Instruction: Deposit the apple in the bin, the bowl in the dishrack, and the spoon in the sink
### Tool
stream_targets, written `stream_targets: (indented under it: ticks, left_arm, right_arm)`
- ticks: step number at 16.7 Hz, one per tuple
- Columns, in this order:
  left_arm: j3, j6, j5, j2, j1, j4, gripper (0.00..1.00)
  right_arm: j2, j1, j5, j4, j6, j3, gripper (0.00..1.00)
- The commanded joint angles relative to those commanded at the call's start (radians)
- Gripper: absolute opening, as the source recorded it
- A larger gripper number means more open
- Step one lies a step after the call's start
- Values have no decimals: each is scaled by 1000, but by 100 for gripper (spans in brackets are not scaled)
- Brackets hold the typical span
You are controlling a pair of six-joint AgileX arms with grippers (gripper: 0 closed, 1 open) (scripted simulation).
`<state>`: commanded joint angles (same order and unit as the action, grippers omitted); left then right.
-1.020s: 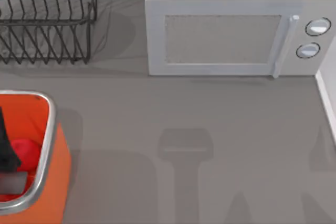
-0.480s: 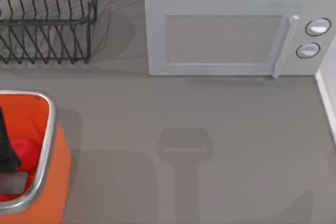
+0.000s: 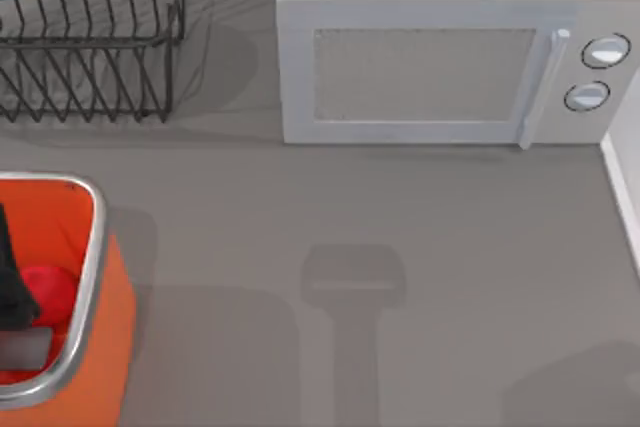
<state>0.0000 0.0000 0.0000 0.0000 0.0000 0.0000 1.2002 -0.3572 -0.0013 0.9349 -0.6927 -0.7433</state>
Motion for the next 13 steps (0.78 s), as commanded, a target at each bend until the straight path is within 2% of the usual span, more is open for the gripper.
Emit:
stream_targets:
  ticks: [5,13]
  left_arm:
    - [0,0,0,0,0,0,100]
    - [0,0,0,0,0,0,100]
  right_arm:
    - [162,-52,-2,124,-96,-114,100]
    - [182,-49,-2,87,-95,-91,100]
